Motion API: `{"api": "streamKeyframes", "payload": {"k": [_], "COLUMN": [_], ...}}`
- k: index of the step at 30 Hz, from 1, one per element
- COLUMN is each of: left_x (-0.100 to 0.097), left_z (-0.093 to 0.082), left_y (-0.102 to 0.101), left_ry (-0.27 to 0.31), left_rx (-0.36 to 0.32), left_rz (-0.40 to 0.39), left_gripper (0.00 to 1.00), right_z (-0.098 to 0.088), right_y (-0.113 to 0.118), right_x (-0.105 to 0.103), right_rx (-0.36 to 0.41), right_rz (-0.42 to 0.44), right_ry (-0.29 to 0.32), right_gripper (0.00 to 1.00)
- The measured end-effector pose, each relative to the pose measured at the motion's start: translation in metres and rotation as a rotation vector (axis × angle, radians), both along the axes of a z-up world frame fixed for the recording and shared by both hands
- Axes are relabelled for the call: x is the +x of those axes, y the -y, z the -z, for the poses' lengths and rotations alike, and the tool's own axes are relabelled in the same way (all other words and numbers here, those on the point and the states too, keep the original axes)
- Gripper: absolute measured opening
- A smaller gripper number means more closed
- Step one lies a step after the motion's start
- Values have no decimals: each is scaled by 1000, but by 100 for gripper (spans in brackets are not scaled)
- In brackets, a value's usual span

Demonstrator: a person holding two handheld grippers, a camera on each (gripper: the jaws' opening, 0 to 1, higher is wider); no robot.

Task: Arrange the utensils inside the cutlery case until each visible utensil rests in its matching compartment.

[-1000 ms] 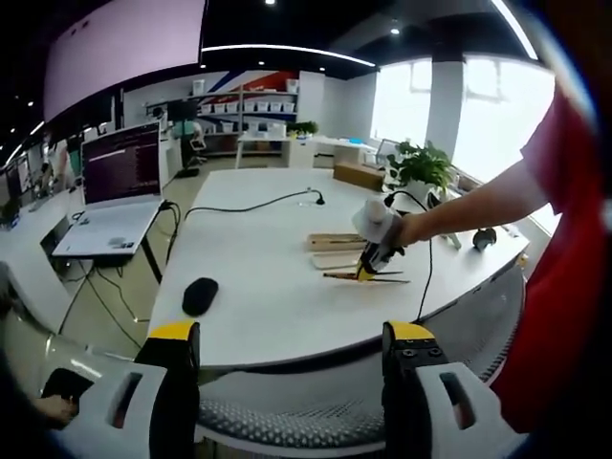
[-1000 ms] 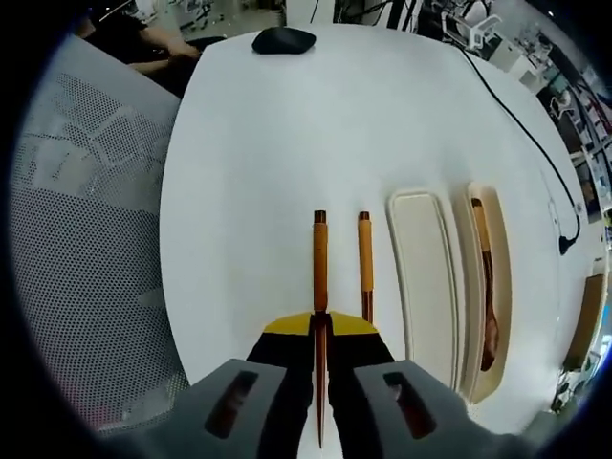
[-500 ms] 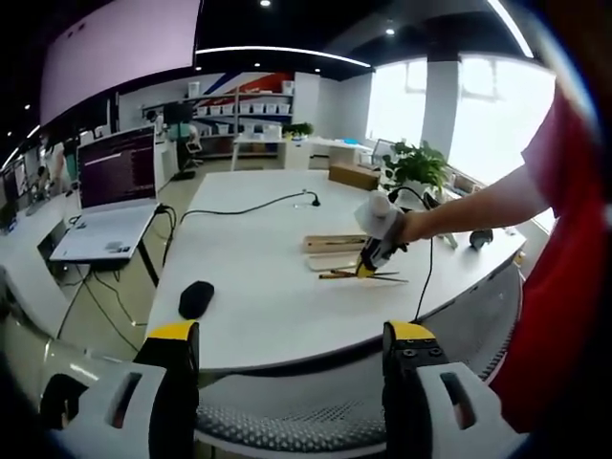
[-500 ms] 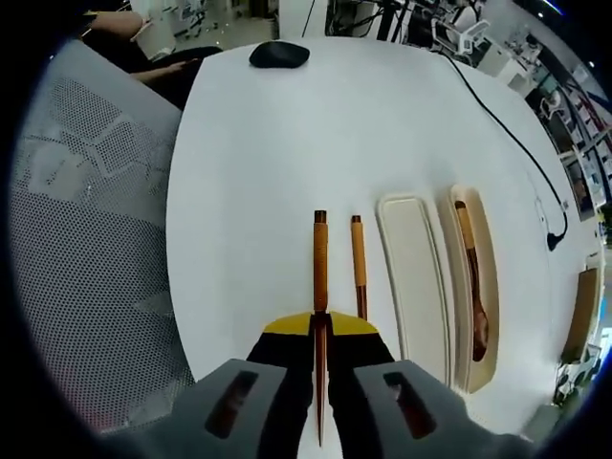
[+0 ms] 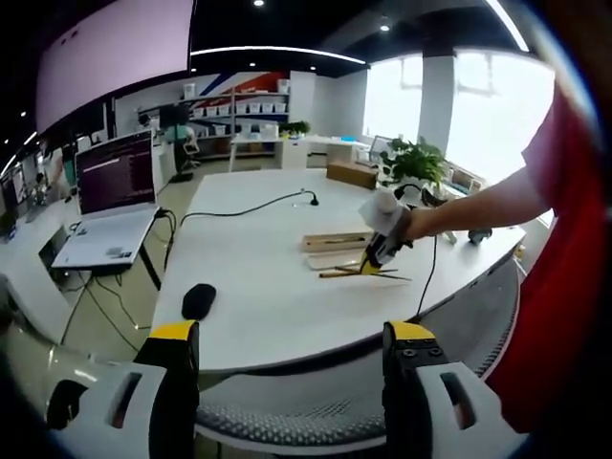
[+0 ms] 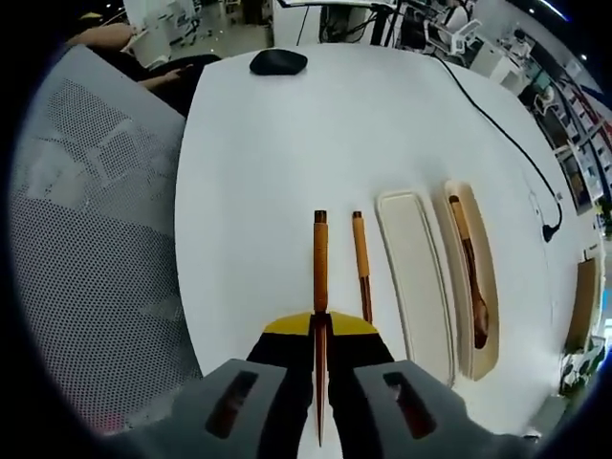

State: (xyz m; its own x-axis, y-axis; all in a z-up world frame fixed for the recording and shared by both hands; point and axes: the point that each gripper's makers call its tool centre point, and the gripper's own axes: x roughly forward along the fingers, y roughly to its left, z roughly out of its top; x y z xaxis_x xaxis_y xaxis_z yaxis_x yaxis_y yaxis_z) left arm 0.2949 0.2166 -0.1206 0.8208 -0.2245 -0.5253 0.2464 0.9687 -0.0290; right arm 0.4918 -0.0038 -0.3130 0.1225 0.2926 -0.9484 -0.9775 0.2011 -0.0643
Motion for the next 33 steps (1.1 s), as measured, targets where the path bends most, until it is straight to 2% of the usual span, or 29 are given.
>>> {"api": "streamKeyframes", "payload": {"k": [7,14,17,22,28,31,33], "left_x": [-7,-14,-15,-9,4,14,18], "left_z": [-1,2,2,1,1,-4,-7], "left_y": [-1,-2,-2,3,16,25,28], "left_ry": [-1,-8,-10,-7,-8,11,23], "left_rx": [9,7,10,5,6,13,-2], "left_rz": [-7,-23,-23,-17,33,63,66], "left_gripper": [81,81,81,81,81,81,81], "right_z": [-13,-17,-19,-21,-25,-28,-32], "right_y": [0,2,6,12,23,26,29], "right_x": [0,8,9,12,10,11,12], "right_rx": [47,112,98,99,136,161,171], "right_rz": [52,123,115,119,176,169,205], "right_ry": [29,25,35,53,51,66,60], "right_gripper": [0,1,1,1,1,0,0]}}
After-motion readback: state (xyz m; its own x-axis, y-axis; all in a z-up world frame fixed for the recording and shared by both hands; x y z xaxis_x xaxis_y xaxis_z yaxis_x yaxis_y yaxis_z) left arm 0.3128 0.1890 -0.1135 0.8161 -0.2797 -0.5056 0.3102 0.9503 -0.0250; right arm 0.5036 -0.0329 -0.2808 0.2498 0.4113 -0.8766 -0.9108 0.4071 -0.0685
